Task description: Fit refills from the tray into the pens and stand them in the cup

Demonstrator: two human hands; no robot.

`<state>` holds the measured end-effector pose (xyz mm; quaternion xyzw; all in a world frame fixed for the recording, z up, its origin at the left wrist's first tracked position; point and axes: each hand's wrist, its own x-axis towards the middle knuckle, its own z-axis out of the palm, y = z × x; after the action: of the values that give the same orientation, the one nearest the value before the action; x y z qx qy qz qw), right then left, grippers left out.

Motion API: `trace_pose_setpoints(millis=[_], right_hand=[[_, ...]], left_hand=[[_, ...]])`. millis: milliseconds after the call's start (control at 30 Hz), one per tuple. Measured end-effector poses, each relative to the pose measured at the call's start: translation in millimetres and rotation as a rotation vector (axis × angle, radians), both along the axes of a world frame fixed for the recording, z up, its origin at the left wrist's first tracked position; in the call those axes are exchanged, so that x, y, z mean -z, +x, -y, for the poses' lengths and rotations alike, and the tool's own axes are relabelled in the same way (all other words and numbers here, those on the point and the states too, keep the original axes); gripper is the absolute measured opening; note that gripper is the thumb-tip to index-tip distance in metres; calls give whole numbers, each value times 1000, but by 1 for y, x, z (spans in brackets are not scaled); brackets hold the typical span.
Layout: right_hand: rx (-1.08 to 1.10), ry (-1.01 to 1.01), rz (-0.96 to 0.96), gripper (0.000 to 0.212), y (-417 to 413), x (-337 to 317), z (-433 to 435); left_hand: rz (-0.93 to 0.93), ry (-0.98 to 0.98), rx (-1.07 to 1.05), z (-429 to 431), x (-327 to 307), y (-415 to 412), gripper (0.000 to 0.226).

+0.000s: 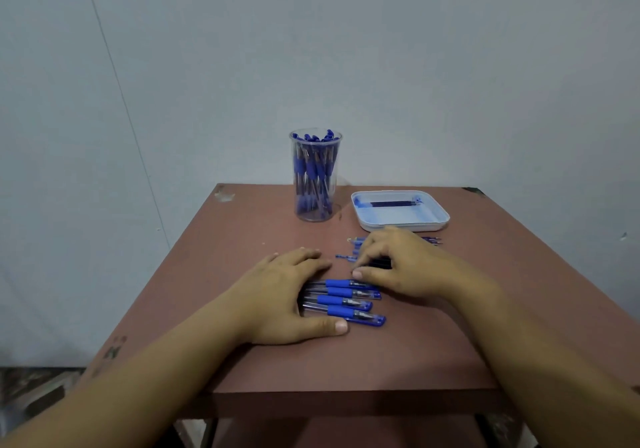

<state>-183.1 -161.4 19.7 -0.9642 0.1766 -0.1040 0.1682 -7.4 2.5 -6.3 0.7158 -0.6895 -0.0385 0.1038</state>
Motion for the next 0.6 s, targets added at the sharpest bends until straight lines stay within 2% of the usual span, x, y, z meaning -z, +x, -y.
trace_pose_setpoints(millis=[233,400,500,600], right_hand=[[15,-59,-69,16,-3,-2,-2],[58,6,39,9,1,4,-5],[74,90,197,7,4,5,-8],[92,153,337,4,7,6,-8]], left_hand=[[-3,-28,1,-1,3,0,105],[-23,-60,2,1,3,0,98],[-20,-137,-16,11,-4,3,77],[-135,-248,-35,26,-17,11,40]])
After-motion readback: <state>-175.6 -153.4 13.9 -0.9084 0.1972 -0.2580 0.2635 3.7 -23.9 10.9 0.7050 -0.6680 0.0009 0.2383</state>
